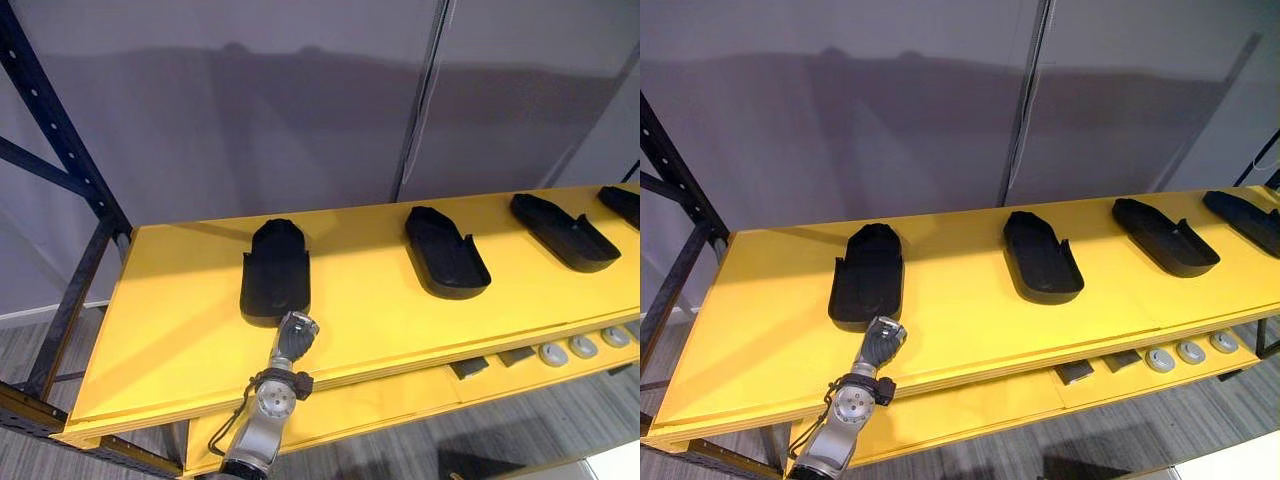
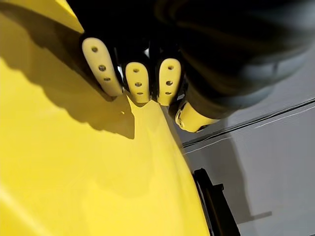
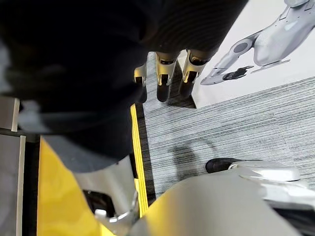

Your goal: Walk over and take plastic housings, then place them on the shelf

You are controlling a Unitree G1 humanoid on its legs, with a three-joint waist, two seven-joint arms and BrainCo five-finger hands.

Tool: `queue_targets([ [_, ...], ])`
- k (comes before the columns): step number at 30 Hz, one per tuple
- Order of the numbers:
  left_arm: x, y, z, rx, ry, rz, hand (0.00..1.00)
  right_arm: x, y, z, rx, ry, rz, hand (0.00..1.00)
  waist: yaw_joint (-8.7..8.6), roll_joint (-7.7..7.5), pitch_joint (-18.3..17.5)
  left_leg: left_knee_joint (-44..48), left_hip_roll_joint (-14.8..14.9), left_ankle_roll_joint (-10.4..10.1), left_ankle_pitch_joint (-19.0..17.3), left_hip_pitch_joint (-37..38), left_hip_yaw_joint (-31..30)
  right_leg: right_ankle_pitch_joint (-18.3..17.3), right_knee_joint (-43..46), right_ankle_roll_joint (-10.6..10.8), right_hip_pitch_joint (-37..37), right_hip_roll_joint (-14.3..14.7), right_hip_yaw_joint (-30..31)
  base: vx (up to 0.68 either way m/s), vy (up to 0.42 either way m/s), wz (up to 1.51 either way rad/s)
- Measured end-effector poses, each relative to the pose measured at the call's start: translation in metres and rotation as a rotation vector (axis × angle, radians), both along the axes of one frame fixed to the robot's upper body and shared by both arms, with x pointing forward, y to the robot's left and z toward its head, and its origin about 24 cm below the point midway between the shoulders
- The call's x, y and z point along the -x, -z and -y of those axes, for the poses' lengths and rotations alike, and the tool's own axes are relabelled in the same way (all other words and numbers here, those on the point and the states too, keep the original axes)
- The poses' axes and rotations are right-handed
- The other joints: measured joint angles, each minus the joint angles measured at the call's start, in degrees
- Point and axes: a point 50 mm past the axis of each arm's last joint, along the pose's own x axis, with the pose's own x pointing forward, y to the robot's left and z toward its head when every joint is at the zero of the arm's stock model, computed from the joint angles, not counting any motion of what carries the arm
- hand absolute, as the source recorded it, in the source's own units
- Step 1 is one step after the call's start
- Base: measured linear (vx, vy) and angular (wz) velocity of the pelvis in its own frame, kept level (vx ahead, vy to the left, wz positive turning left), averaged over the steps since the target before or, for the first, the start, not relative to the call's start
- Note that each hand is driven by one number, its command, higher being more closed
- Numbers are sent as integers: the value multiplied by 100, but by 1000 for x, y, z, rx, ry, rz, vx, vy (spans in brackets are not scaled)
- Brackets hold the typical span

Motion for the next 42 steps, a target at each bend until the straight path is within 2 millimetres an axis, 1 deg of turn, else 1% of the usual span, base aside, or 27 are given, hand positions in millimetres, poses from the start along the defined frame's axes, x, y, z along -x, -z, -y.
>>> queue_targets([
  [8,-2,-3,0,13,-1,13,100,-1,0,0,-1,-1,2,0,-4,-19,13,0,-2,0,-1,-19,-16,6,-7,0,-3,0,-14,-11,0,0],
  [11,-2,-7,-1,40,-4,25,100,-1,0,-1,-3,-1,1,0,-3,-34,71,1,-2,1,2,-9,-62,6,-3,1,71,-10,-97,-7,-6,9],
  [13,1,-21,-1,78,-7,77,100,-1,0,-1,-5,0,1,0,5,-55,91,3,1,9,15,-42,-119,6,23,2,63,-18,-138,-20,-6,14],
  [15,9,-54,-5,150,-9,209,100,1,0,-1,-5,3,-3,0,97,-66,102,2,3,9,15,-65,-207,4,70,3,80,-34,-160,-30,2,16],
  [16,10,-63,-6,170,-8,248,100,2,0,-1,-5,4,-4,0,120,-65,103,1,5,10,14,-66,-241,3,94,4,84,-33,-172,-44,5,21],
  [17,14,-81,-9,202,-5,334,100,3,0,-1,-5,5,-6,0,168,-67,105,0,7,12,12,-76,-311,2,125,4,94,-36,-204,-41,-6,27],
  [18,19,-99,-16,223,-8,419,100,3,0,-1,-5,5,-7,0,213,-61,112,-2,17,17,10,-106,-382,0,157,6,91,-43,-285,-54,-5,30],
  [19,22,-107,-21,235,-23,461,100,3,0,-1,-5,6,-4,0,216,-61,128,-3,0,41,-6,-118,-431,-1,183,8,92,-48,-340,-56,-9,36],
  [20,31,-121,-36,252,-75,543,100,2,0,0,-4,7,0,0,222,-52,160,-3,5,61,-6,-129,-523,-2,243,10,97,-53,-419,-64,-9,34],
  [21,40,-130,-52,253,-146,607,100,3,0,0,-3,9,-1,0,275,-43,174,-4,14,76,5,-129,-588,-3,296,12,104,-52,-479,-64,-10,31],
  [22,45,-134,-61,249,-188,636,100,4,0,0,-3,12,-3,0,317,-31,182,-3,13,80,8,-131,-627,-3,314,12,111,-50,-492,-59,-6,28],
  [23,53,-138,-78,239,-273,672,100,6,0,0,-4,23,-7,0,373,-21,197,-4,3,99,22,-135,-694,-5,317,13,147,-55,-540,-55,-5,35],
  [24,63,-137,-96,205,-371,687,100,8,0,0,-5,29,-9,0,412,-17,204,-4,-13,110,33,-142,-813,-13,318,26,198,-69,-674,-54,-7,39],
  [25,67,-135,-105,182,-418,684,100,9,0,0,-4,30,-9,0,430,-16,205,-4,-19,114,35,-146,-846,-19,319,33,220,-79,-738,-54,-11,42],
  [27,88,-126,-132,107,-573,646,100,10,0,0,-4,31,-9,0,508,-27,208,-3,-50,127,45,-205,-991,-62,317,67,253,-106,-872,-47,-8,37],
  [29,100,-120,-147,70,-660,613,100,9,0,-1,-7,31,-4,0,524,-67,243,-3,-89,132,51,-250,-1001,-160,315,92,257,-158,-990,-40,-18,28],
  [30,112,-111,-161,31,-745,564,100,4,-2,-1,-5,28,16,0,557,-54,266,-3,-88,131,64,-252,-996,-186,318,81,271,-161,-1073,-57,-26,25],
  [32,122,-99,-173,3,-822,491,100,1,-4,-2,-7,25,34,0,564,-59,265,-2,-78,125,107,-243,-990,-236,320,100,272,-149,-1105,-61,-16,16],
  [34,133,-66,-185,-7,-907,309,100,-7,-8,-4,-9,13,73,0,635,-65,263,0,-59,134,171,-245,-962,-295,315,138,266,-150,-1127,-22,-6,3],
  [35,135,-57,-186,-6,-922,260,100,-10,-8,-5,-12,8,82,0,646,-73,263,1,-59,133,174,-247,-950,-295,311,138,265,-153,-1128,0,0,0],
  [37,144,-23,-187,11,-939,72,100,-19,-11,-13,-30,-35,111,0,646,-138,262,4,-77,132,178,-245,-901,-293,310,134,265,-163,-1127,0,0,0],
  [38,146,-14,-186,8,-933,22,100,-22,-11,-16,-36,-49,116,0,647,-161,265,5,-79,132,178,-245,-875,-290,310,128,261,-170,-1124,35,18,-8],
  [39,148,5,-182,15,-915,-75,100,-28,-11,-23,-54,-71,127,0,645,-197,269,8,-89,128,177,-239,-830,-278,316,109,258,-190,-1110,21,13,-6],
  [40,150,15,-179,24,-903,-127,100,-30,-11,-28,-69,-79,131,0,640,-210,274,11,-102,127,177,-232,-829,-278,318,110,272,-205,-1110,65,35,-5],
  [41,152,35,-171,42,-861,-230,100,-32,-11,-37,-91,-83,134,0,635,-221,271,26,-135,131,206,-226,-818,-289,333,125,271,-245,-1107,59,33,-1],
  [42,152,52,-162,70,-819,-316,0,-33,-11,-43,-112,-82,132,0,638,-221,271,28,-176,133,197,-223,-805,-305,342,141,278,-280,-1101,96,51,0],
])
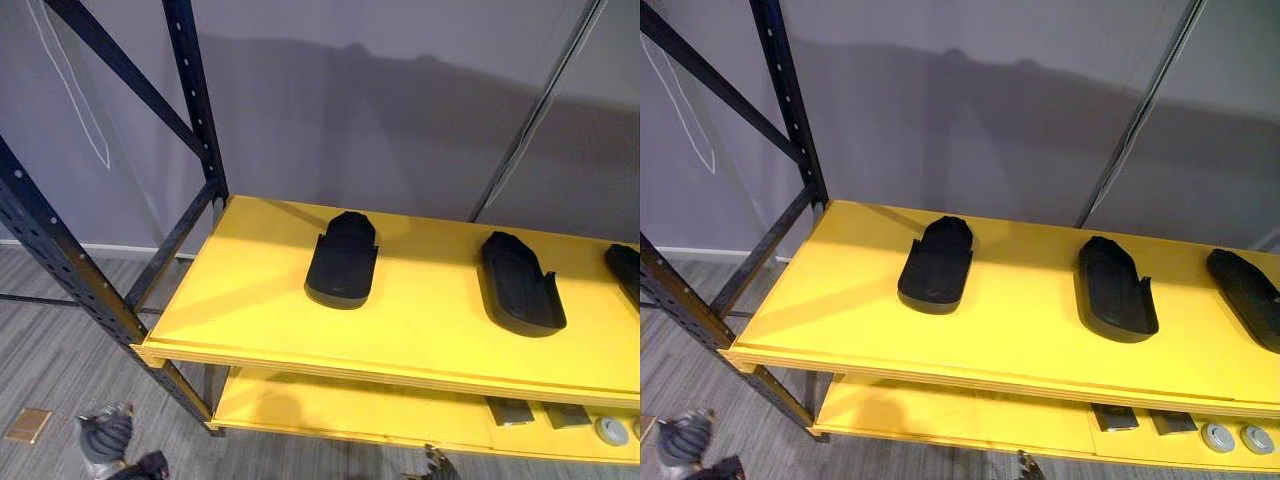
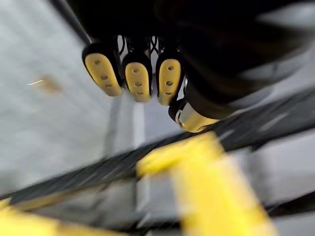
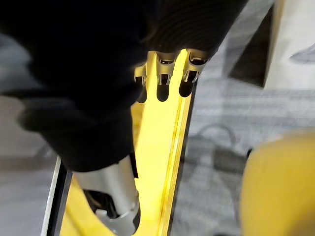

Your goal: Walk over and take plastic housings, then place them on the shelf

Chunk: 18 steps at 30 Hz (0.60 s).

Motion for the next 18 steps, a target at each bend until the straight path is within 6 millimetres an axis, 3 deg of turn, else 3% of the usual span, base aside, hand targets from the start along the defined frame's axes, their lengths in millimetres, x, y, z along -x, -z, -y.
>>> queue_targets([
  [3,1,29,17,107,61,-104,0,-3,-1,-6,-17,3,8,0,-6,0,14,1,-65,26,-27,12,33,-14,7,22,7,-82,19,75,49,-2],
  [6,2,45,23,151,70,-167,0,-4,-1,-5,-12,8,10,0,-6,15,31,1,-94,37,-64,80,140,-15,22,23,15,-110,79,19,30,-13],
  [11,-1,60,35,195,102,-225,0,-2,0,1,2,36,1,0,-28,64,71,-20,-99,37,-80,189,231,-70,111,41,-12,-116,194,-49,4,-12],
  [14,3,69,43,227,113,-268,0,-6,1,4,13,58,2,0,-146,102,77,-24,-86,36,-85,201,289,-94,148,16,-60,-100,277,-73,-1,-12],
  [18,10,78,49,256,124,-319,0,-6,2,10,21,92,-5,0,-150,154,102,-25,-76,4,-151,235,410,-95,128,14,-96,-90,383,-26,6,-15],
])
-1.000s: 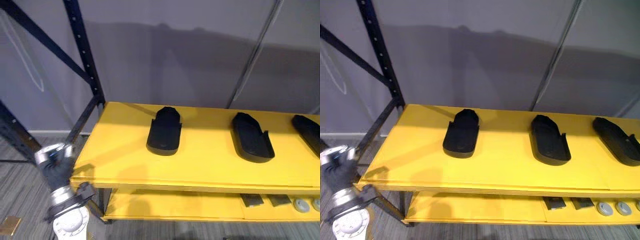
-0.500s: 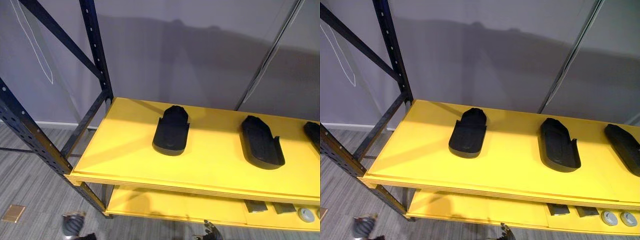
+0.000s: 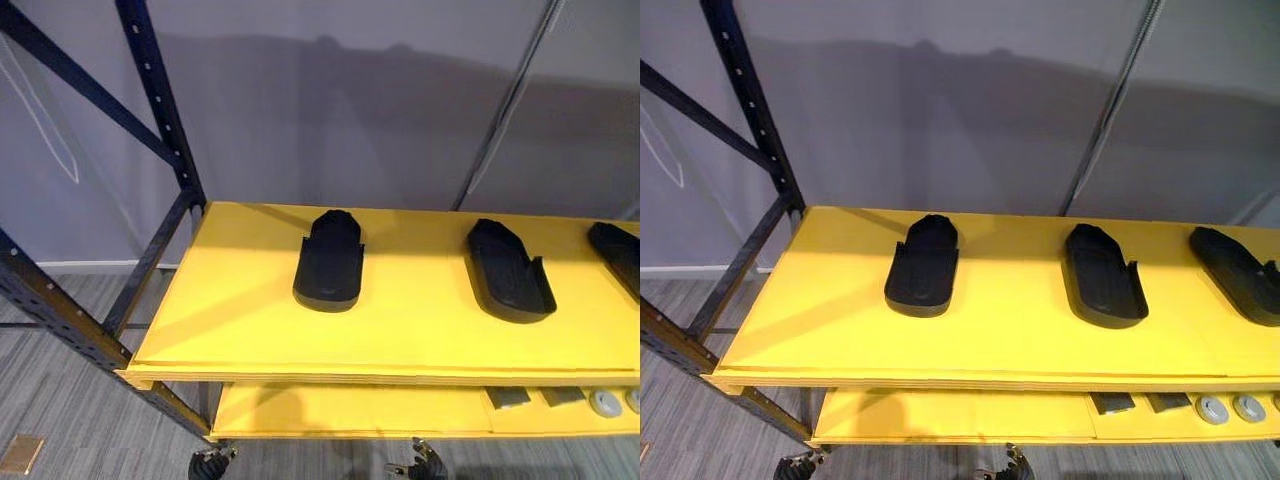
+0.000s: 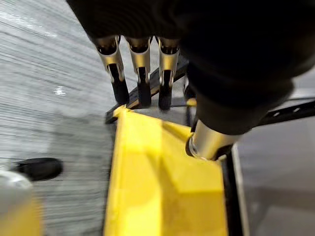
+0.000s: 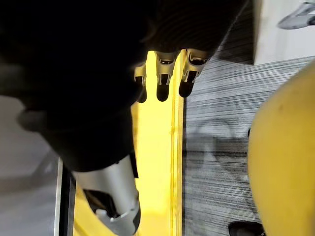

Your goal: Walk over and take plastic housings, then place them on the shelf

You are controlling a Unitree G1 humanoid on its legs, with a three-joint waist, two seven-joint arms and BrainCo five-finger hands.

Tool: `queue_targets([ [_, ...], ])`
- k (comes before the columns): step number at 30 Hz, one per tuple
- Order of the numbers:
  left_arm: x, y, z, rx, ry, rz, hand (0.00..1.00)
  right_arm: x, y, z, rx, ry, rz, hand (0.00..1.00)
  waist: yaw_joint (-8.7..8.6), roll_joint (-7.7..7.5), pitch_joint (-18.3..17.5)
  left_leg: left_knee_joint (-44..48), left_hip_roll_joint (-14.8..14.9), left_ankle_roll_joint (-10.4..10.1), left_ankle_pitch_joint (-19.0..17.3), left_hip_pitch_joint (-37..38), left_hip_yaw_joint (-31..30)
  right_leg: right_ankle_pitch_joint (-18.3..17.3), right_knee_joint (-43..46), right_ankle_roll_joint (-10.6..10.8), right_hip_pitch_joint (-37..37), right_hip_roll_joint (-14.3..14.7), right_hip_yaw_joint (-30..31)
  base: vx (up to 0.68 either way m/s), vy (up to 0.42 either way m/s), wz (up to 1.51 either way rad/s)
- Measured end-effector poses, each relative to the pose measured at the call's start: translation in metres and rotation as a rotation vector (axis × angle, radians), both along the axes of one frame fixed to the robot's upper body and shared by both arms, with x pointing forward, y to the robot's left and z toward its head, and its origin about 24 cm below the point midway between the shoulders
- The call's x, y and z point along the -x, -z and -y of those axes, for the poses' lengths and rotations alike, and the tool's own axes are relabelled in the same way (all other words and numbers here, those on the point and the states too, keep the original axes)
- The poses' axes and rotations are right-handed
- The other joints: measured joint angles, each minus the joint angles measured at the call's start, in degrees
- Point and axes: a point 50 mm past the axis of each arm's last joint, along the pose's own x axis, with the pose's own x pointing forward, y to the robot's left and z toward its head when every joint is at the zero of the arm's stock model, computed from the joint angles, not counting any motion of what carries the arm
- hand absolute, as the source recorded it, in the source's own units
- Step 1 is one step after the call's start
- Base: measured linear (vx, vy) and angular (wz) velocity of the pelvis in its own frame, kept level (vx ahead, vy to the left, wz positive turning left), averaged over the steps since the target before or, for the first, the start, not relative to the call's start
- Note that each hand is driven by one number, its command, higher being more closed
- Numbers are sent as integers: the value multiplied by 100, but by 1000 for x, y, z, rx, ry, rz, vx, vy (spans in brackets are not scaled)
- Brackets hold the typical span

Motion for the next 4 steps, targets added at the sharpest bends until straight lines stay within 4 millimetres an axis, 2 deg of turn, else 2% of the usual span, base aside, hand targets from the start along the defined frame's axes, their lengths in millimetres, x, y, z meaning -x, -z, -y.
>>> queue_targets([
  [4,3,4,2,14,3,-23,0,-2,1,4,5,15,-4,0,-16,73,10,1,-2,15,-35,47,95,13,-53,15,14,8,114,10,4,-13],
])
